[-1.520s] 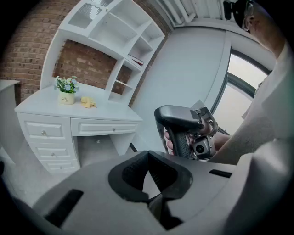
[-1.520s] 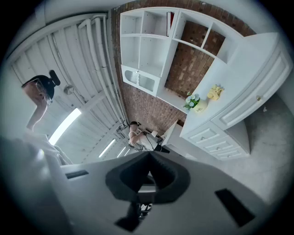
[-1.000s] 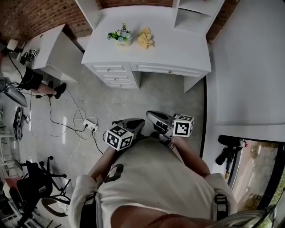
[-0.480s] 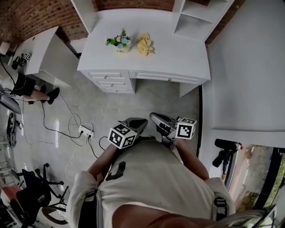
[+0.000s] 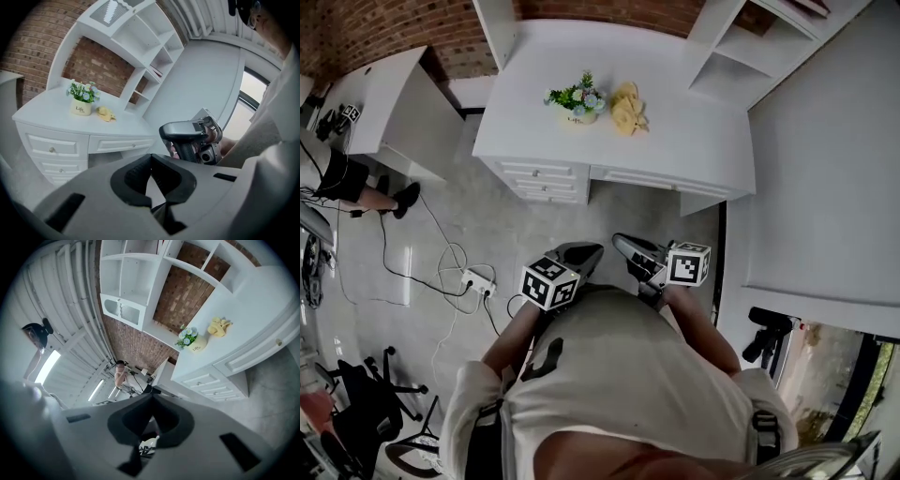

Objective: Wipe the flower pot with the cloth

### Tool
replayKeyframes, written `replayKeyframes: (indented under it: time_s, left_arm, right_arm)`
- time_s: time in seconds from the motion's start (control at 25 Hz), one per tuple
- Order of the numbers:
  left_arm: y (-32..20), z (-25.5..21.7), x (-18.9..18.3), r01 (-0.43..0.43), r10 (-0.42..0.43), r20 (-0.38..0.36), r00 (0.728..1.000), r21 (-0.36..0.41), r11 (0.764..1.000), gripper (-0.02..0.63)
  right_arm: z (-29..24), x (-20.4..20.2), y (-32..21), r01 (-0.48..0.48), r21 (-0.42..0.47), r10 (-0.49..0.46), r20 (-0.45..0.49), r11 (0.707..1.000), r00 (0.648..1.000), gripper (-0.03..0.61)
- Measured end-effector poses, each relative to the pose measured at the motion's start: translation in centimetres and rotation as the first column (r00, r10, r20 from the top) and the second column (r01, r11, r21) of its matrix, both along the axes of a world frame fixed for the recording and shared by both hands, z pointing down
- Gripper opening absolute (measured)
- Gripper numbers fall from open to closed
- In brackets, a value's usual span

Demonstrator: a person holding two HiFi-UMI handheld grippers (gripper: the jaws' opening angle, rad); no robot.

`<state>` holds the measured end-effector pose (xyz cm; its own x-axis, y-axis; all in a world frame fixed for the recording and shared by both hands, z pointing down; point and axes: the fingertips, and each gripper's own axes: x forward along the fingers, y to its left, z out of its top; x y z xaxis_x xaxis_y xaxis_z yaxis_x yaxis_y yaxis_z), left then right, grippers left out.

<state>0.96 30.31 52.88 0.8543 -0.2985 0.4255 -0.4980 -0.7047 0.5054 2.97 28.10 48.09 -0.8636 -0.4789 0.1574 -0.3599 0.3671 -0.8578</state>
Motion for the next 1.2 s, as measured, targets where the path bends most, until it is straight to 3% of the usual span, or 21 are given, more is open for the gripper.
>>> replayKeyframes:
  time_s: [0.28, 0.48, 0.72, 0.96, 1.2]
  left_arm:
    - [-4.4, 0.5, -6.1, 0.048, -0.049, 0.026, 0.998, 0.025, 0.999, 0.020]
    - [-6.9, 1.2, -8.1, 0.099, -0.099, 0.028, 0.995, 0.004, 0.995, 0.020]
    - [-9.4, 1.4, -6.3, 0.112, -0.112, 0.045, 0.993, 0.002, 0.994, 0.020]
    - [-13.7, 1.1, -2.8, 0.149, -0.149, 0.069, 0.986, 0.010, 0.989, 0.020]
    - [-17.7, 0.8, 1.0, 0.169, -0.170, 0.119, 0.978, 0.020, 0.985, 0.020]
  right_arm:
    - [0.6, -4.6, -3.8, 0.052, -0.030, -0.053, -0.041, 0.998, 0.998, 0.011]
    - [1.8, -4.5, -6.2, 0.039, -0.047, -0.042, -0.064, 0.998, 0.997, 0.011]
    - [2.6, -3.8, -10.4, 0.018, -0.115, -0.020, -0.016, 0.993, 1.000, 0.011]
    - [2.2, -2.2, -15.5, 0.096, -0.091, -0.097, -0.002, 0.991, 0.995, 0.011]
    - [3.4, 2.4, -20.1, 0.134, -0.037, -0.136, -0.076, 0.990, 0.988, 0.011]
